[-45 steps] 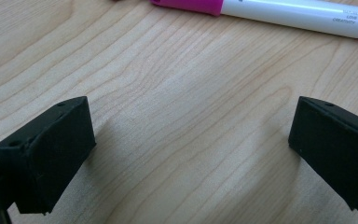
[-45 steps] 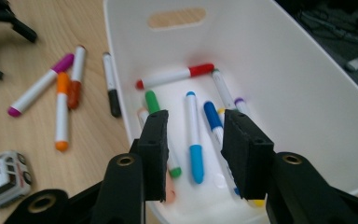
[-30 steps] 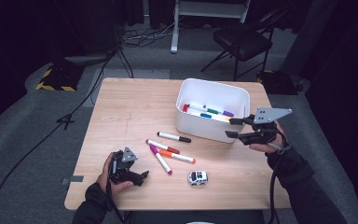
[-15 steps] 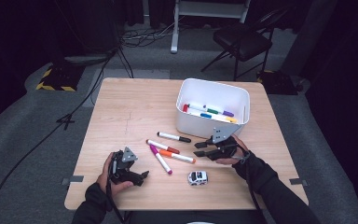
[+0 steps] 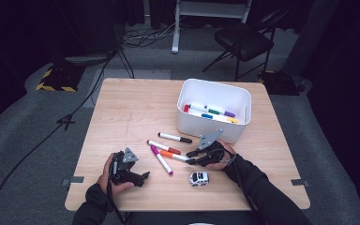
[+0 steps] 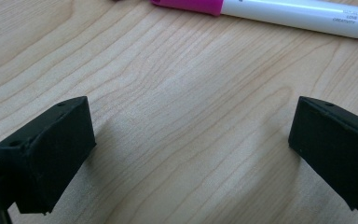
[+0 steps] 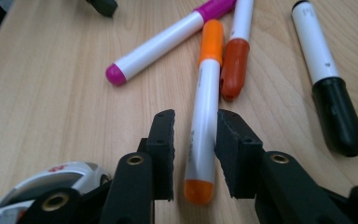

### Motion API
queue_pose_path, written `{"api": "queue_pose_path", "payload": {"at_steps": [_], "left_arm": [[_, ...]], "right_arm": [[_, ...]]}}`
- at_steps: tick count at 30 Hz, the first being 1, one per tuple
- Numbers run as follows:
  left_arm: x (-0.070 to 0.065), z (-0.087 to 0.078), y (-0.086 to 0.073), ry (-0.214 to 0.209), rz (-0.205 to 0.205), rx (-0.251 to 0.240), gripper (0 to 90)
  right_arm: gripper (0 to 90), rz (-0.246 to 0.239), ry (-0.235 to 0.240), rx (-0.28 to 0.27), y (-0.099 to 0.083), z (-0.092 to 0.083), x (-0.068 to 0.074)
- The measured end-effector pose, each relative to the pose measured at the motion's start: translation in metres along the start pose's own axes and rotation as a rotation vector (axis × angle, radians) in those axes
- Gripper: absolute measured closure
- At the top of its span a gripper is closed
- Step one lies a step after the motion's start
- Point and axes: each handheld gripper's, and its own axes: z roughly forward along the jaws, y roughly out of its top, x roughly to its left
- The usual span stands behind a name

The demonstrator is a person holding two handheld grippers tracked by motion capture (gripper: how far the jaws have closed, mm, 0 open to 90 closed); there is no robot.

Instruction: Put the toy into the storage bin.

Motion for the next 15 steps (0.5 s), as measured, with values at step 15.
{"api": "queue_pose_path", "payload": {"at_steps": [15], "left_arm": [[-0.001,0.001,0.001,0.003,-0.009,-0.001,0.5]], "right_arm": [[76.3,0.006,-0.065,0.028,-0.034,-0.032,-0.002]]}}
